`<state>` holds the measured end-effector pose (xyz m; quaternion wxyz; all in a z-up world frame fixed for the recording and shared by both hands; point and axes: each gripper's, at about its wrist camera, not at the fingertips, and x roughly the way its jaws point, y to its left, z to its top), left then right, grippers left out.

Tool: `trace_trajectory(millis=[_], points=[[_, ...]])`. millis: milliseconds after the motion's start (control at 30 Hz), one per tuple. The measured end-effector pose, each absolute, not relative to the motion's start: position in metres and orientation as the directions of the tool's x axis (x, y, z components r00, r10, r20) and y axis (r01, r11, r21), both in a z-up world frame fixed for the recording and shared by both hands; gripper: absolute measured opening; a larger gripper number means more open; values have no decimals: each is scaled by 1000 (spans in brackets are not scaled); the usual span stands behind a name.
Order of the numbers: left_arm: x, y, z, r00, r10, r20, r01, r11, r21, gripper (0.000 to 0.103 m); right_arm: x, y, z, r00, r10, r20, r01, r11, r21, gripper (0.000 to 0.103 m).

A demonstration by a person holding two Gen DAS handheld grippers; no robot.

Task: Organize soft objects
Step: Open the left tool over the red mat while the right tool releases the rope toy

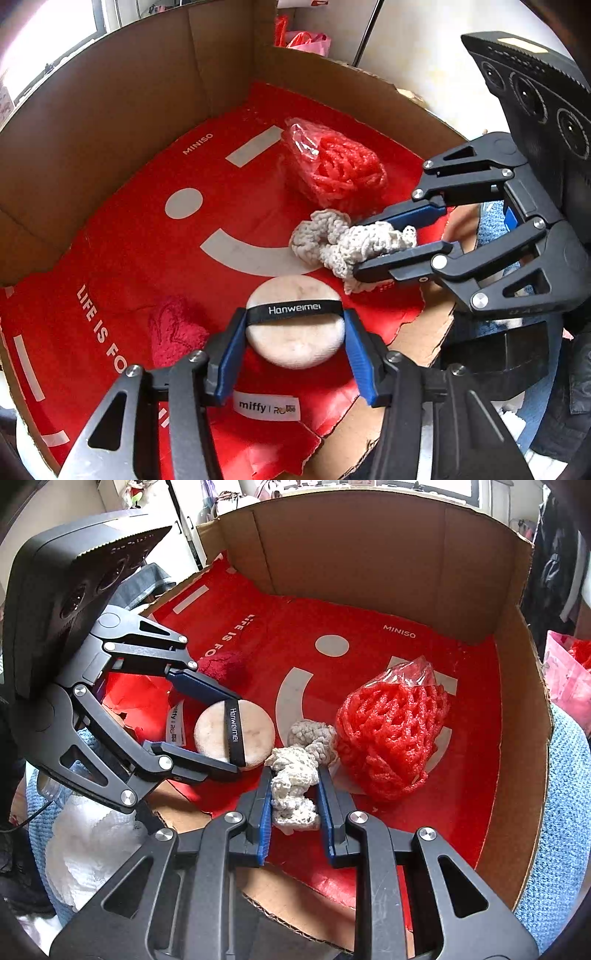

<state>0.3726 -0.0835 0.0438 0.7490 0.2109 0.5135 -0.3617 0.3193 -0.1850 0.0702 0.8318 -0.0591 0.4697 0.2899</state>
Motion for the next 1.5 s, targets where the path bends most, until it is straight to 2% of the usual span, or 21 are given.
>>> trace_trajectory(millis=[433,567,1500], points=[[356,-89,50,224,-320,-921,761,648,-40,58,324,-182,69,368,415,-832,-517,835,187,21],[354,-89,52,232,-326,-917,763,645,-36,67,323,-181,68,365,405,-838,-510,840,184,22],[316,-66,79,284,-353,-891,760,649,-15,72,321,-188,70,340,394,-854,-447,867,222,25]])
